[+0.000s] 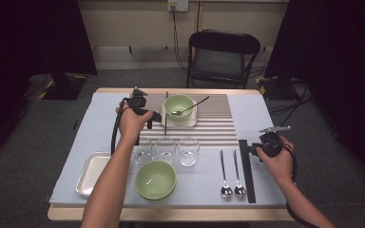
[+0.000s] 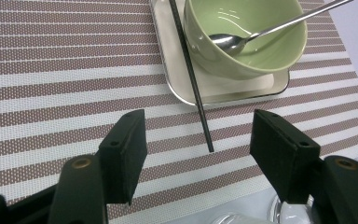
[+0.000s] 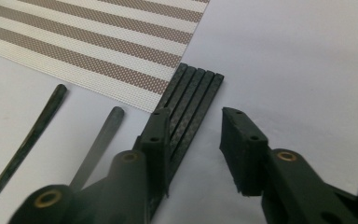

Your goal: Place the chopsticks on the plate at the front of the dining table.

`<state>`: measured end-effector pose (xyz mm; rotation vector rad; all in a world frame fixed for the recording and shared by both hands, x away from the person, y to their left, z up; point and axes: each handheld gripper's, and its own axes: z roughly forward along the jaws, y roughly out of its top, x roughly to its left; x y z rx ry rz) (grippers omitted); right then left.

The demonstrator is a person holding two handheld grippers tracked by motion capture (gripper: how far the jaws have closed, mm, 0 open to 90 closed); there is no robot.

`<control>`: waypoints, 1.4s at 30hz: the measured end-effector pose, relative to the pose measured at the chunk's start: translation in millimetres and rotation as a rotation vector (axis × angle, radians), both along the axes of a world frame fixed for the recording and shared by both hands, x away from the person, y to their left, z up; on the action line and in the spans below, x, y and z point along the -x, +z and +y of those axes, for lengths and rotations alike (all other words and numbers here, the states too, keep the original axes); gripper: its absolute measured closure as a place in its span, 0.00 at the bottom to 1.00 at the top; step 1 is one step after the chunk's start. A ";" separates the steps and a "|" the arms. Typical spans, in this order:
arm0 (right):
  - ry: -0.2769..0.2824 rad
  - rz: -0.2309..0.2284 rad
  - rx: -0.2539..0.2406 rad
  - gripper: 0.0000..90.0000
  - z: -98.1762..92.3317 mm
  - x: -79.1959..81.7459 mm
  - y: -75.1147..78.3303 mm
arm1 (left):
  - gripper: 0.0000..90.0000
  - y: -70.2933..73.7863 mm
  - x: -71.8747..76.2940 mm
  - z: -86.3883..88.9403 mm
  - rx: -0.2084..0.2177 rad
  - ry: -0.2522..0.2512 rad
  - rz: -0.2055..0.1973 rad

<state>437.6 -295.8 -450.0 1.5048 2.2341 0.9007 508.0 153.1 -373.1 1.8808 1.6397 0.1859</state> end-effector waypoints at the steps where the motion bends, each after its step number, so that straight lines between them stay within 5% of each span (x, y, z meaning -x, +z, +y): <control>1: -0.007 0.004 -0.001 0.72 0.8 -0.5 -0.6 | 0.40 -0.5 0.0 -0.2 0.005 0.000 0.002; 21: -0.049 0.045 -0.057 0.91 -0.8 -3.2 -9.3 | 0.34 -2.6 0.0 -3.1 -0.001 -0.025 0.011; 33: -0.063 0.034 -0.057 0.94 -4.9 -8.6 -8.4 | 0.35 -3.1 -0.2 -2.3 -0.012 -0.028 0.011; 34: -0.064 0.020 -0.073 1.00 -8.9 -11.6 -7.5 | 0.35 -3.7 -0.6 -3.0 -0.009 -0.024 0.011; 37: -0.070 0.021 -0.068 0.98 -10.9 -14.6 -6.4 | 0.35 -4.0 -1.0 -2.9 -0.012 -0.028 0.010; 38: -0.072 0.033 -0.075 0.90 -11.1 -17.4 -7.9 | 0.35 -4.4 -1.2 -3.3 -0.009 -0.030 0.009; 42: -0.068 0.038 -0.050 0.91 -6.6 -16.8 -10.4 | 0.35 -4.5 -2.0 -3.1 -0.012 -0.026 0.005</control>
